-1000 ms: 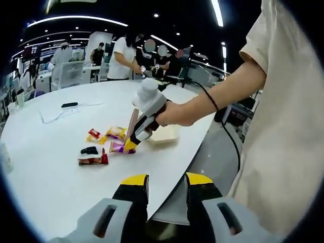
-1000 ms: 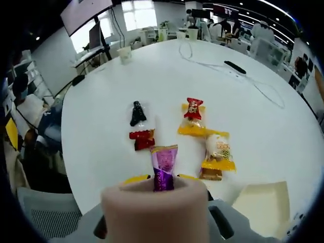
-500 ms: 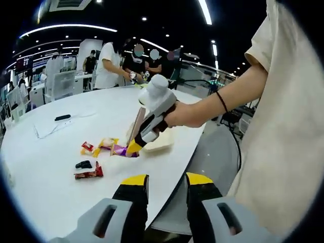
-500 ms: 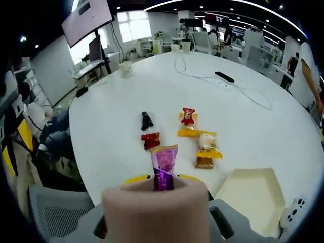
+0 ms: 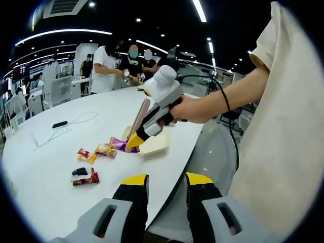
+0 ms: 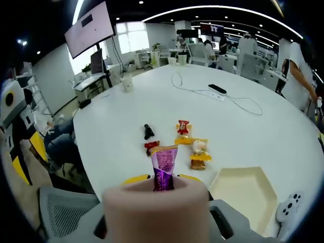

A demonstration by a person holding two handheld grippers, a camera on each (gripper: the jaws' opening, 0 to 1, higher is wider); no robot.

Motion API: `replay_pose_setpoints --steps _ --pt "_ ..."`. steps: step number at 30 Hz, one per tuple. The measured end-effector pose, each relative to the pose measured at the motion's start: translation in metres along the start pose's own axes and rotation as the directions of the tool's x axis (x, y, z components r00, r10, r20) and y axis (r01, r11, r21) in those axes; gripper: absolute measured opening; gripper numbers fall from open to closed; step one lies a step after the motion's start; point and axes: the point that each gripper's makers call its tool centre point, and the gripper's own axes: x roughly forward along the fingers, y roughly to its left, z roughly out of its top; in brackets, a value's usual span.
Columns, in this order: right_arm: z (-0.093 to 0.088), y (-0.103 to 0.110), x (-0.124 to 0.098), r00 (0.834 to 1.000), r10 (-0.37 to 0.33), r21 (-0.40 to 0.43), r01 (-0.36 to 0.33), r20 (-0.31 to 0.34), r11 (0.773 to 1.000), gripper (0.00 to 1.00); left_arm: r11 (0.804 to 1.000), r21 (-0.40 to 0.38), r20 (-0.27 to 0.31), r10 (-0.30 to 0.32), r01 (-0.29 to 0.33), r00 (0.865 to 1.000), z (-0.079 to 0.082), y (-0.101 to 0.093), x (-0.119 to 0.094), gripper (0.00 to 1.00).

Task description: Place the target food into the container with the food tongs after gripping and lifting it, then release it inside without dropping or visibly crushing the food.

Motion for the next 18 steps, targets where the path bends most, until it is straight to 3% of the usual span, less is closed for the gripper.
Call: replay_pose_setpoints --steps 9,18 --pt "0.006 -0.002 -0.017 0.999 -0.011 0.009 0.010 0.046 1.000 0.19 1.000 0.017 -0.005 0.000 0.000 1.000 0.001 -0.005 0.004 0.26" --pt "-0.001 -0.021 -0.037 0.997 -0.046 0.037 0.043 0.065 0.998 0.19 0.999 0.045 -0.023 -0.024 0.025 0.999 0.003 -0.019 0.011 0.27"
